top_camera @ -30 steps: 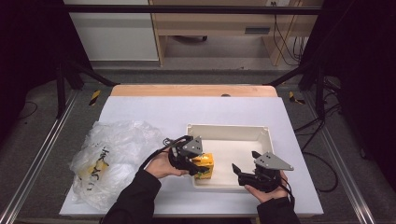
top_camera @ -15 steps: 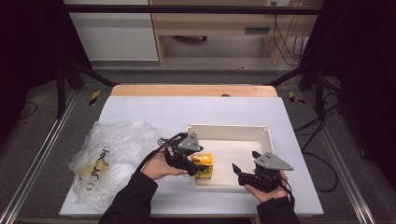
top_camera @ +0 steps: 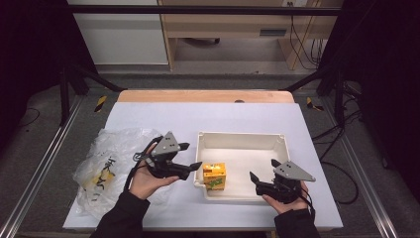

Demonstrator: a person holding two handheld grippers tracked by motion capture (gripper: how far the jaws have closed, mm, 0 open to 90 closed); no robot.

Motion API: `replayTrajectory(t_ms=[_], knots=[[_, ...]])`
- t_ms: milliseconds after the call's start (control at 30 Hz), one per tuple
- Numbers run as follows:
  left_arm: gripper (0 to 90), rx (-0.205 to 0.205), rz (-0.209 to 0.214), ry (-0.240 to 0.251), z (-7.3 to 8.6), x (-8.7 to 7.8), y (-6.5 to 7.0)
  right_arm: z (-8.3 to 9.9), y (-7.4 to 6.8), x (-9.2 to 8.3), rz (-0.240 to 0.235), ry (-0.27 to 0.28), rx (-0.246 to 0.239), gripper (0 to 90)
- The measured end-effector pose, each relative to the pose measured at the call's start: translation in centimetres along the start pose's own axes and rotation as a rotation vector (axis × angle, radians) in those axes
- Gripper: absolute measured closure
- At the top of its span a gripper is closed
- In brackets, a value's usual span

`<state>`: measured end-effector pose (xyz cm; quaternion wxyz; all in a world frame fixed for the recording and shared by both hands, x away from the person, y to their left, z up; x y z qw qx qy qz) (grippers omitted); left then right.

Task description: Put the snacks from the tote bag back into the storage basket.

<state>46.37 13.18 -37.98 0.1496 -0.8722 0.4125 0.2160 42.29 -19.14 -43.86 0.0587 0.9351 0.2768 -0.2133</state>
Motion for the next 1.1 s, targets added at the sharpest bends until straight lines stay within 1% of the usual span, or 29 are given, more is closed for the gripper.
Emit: replayTrajectory(t_ms=[67,100,167,267,433,533,733,800,900,933,1100], knots=[[25.4,-0.007,-0.039,0.004,0.7,-0.9,-0.4,0.0,0.1,-0.1,0.002,0.003,0.003,17.5],[25.4,-0.017,-0.055,0.007,1.1,-1.3,-0.6,0.0,0.2,-0.1,0.005,0.004,0.001,17.7],[25.4,-0.04,-0.093,0.016,1.7,-2.3,-1.2,0.0,0.3,-0.2,0.009,0.005,0.001,18.3],[25.5,-0.091,-0.151,0.03,2.6,-3.8,-2.0,0.0,0.4,-0.2,0.015,0.006,0.0,19.4],[25.6,-0.14,-0.246,0.052,4.5,-6.1,-3.6,0.1,0.9,-0.3,0.033,0.014,0.005,21.2],[25.5,-0.171,-0.288,0.057,5.9,-7.3,-4.6,0.2,1.3,-0.5,0.046,0.017,0.013,21.6],[25.8,-0.228,-0.384,0.055,8.7,-9.6,-6.0,0.3,2.1,-0.9,0.075,0.027,0.025,22.9],[25.9,-0.243,-0.401,0.059,9.6,-10.3,-6.2,0.4,2.4,-0.9,0.082,0.024,0.028,24.1],[26.0,-0.249,-0.443,0.051,10.9,-11.1,-6.5,0.6,2.7,-1.1,0.095,0.027,0.03,27.3],[26.1,-0.259,-0.447,0.051,11.2,-11.4,-6.6,0.6,2.8,-1.2,0.101,0.03,0.031,27.7],[26.2,-0.279,-0.478,0.061,12.6,-12.7,-6.8,0.7,3.0,-1.4,0.108,0.032,0.035,29.7]])
Point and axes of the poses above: each handheld gripper's, and its own axes: x roughly forward along the jaws, z roughly out of its underside, y roughly to its right, the point moved 3 cm from there along x, roughly forward along the jaws, and after that the axes turned 5 degrees about -z, right-handed, at the moved point
